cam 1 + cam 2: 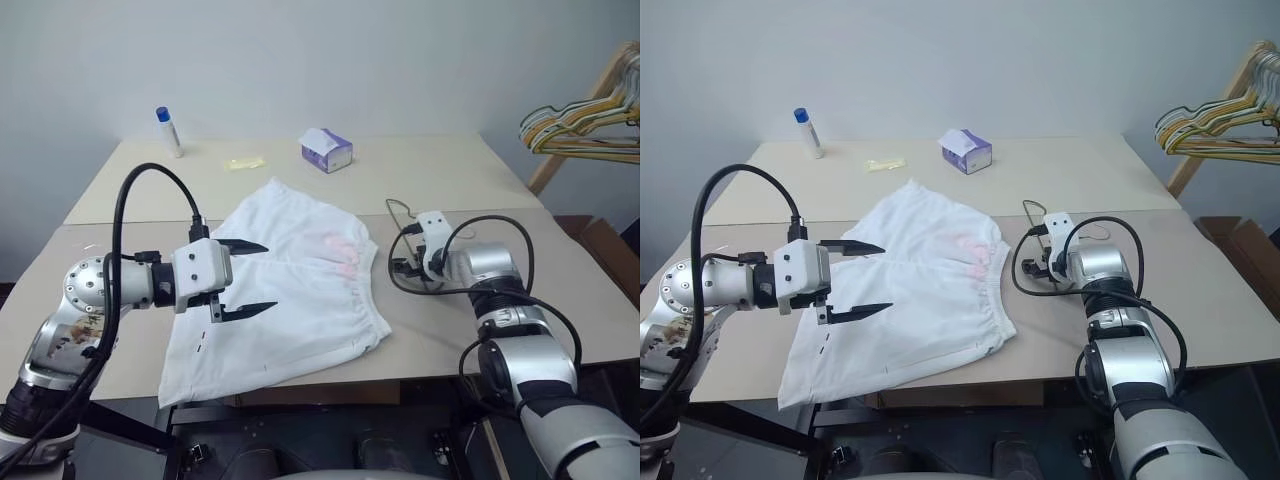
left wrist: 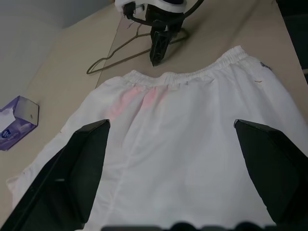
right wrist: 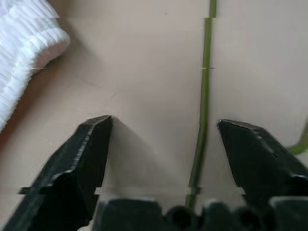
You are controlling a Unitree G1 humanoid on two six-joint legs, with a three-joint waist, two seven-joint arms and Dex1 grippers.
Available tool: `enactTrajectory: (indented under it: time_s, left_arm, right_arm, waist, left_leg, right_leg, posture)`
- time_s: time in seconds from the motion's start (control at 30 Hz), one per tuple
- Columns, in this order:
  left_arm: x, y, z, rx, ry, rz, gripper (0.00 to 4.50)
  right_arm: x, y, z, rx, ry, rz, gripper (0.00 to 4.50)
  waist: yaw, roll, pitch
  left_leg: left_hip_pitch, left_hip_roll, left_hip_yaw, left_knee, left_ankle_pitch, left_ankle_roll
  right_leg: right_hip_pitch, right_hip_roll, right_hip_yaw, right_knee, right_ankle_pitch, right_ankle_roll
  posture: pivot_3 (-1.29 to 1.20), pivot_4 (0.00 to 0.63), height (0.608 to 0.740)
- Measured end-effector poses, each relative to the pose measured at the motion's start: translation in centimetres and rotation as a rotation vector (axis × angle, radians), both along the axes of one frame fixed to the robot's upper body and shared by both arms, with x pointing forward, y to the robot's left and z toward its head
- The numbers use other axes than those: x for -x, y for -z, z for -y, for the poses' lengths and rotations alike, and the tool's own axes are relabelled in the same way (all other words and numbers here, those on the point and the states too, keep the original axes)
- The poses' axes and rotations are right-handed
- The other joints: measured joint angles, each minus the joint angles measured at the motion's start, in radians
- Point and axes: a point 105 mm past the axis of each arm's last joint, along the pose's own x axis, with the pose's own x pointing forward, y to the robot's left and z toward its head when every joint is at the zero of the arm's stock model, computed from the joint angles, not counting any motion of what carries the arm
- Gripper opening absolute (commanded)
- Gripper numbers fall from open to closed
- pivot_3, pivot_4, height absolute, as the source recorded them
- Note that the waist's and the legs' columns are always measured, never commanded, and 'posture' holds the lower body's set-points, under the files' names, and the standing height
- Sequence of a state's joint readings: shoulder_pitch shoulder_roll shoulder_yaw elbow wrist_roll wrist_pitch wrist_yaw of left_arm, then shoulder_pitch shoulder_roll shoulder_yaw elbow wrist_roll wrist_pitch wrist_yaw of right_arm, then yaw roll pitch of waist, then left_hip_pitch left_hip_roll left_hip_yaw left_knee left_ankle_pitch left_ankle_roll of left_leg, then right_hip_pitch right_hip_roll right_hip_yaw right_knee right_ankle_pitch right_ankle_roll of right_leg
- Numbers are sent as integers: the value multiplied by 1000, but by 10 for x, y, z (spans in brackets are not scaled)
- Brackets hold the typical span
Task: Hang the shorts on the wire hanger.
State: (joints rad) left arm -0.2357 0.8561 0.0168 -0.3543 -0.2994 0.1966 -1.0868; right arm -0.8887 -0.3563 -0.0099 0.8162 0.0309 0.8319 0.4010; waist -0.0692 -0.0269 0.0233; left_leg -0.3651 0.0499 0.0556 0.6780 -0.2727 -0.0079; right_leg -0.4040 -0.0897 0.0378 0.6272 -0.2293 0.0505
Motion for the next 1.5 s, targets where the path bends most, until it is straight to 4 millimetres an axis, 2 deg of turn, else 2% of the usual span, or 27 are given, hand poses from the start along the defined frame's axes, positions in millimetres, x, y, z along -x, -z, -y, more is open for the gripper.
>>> enactTrajectory:
  time_s: [0.3, 0.33, 0.57, 0.7, 0.77, 0.9, 0.97, 1.03, 1.13, 1.27, 1.5]
  left_arm:
    - [1, 1, 1, -2, 5, -3, 4500]
    - [1, 1, 1, -2, 6, -4, 4500]
    - [-5, 1, 7, 80, -38, -49, 4500]
    - [-19, -7, 25, 328, -118, -157, 4500]
    - [-29, -13, 32, 469, -187, -217, 4500]
    - [-53, -41, 47, 801, -324, -375, 4500]
    - [-63, -60, 50, 1043, -340, -496, 4500]
    - [-72, -66, 48, 1166, -370, -586, 4500]
    - [-80, -61, 47, 1215, -429, -666, 4500]
    - [-87, -59, 48, 1261, -456, -734, 4500]
    - [-88, -63, 54, 1249, -442, -737, 4500]
  right_arm:
    - [1, 2, 9, 28, 27, -5, 206]
    - [1, 2, 9, 30, 28, -4, 62]
    - [-2, 2, 7, 65, 50, 84, 62]
    - [0, -7, 7, 119, 43, 187, 62]
    - [0, -22, 2, 144, 8, 272, 62]
    - [8, -72, -21, 128, -92, 494, 62]
    - [22, -92, -36, 88, -161, 596, 62]
    - [35, -102, -55, 41, -239, 654, 62]
    - [54, -118, -81, 0, -364, 735, 62]
    - [72, -133, -102, -9, -469, 845, 62]
    - [87, -129, -113, 41, -585, 937, 62]
  waist:
    - [-4, -1, -1]
    - [-4, -2, -2]
    - [-7, -2, -2]
    - [-4, 0, -1]
    - [-1, 0, -1]
    - [-2, 0, -1]
    - [1, 0, -1]
    - [0, 0, -1]
    - [-4, 0, -1]
    - [0, -1, -1]
    - [1, -1, -1]
  left_leg:
    - [1, 0, 0, 0, 0, 0]
    - [2, 0, 0, 0, 0, 0]
    - [2, 0, 0, 0, 0, 0]
    - [-2, 0, -1, 0, 0, 0]
    - [-4, 0, -2, 1, 0, 0]
    - [-5, -1, -5, 1, 0, 0]
    - [-4, -1, -8, 2, 0, 1]
    - [-4, -2, -9, 2, 0, 1]
    - [-3, -3, -8, 1, 0, 1]
    - [-3, -4, -8, 1, 0, 0]
    - [-3, -5, -8, 1, 0, 0]
  right_leg:
    - [1, 0, 0, 0, 0, 0]
    - [1, 0, 0, 0, 0, 0]
    - [1, 0, 1, 1, 0, 0]
    - [-2, 0, 1, 0, 0, 1]
    - [-4, 0, 1, 0, 1, 2]
    - [-3, -1, 1, -1, 2, 3]
    - [-1, -1, 0, -2, 2, 3]
    - [-1, 0, 0, -1, 2, 3]
    - [-1, 0, 1, -1, 2, 3]
    - [-1, 0, 0, -2, 2, 3]
    - [0, 0, 0, -4, 2, 2]
  posture:
    - [-11, 0, 740]
    - [-12, 0, 740]
    - [-16, 0, 740]
    - [-22, 0, 740]
    - [-21, 0, 740]
    - [-19, 0, 740]
    - [-20, 0, 740]
    - [-22, 0, 740]
    - [-29, 0, 740]
    - [-39, 0, 740]
    - [-48, 0, 740]
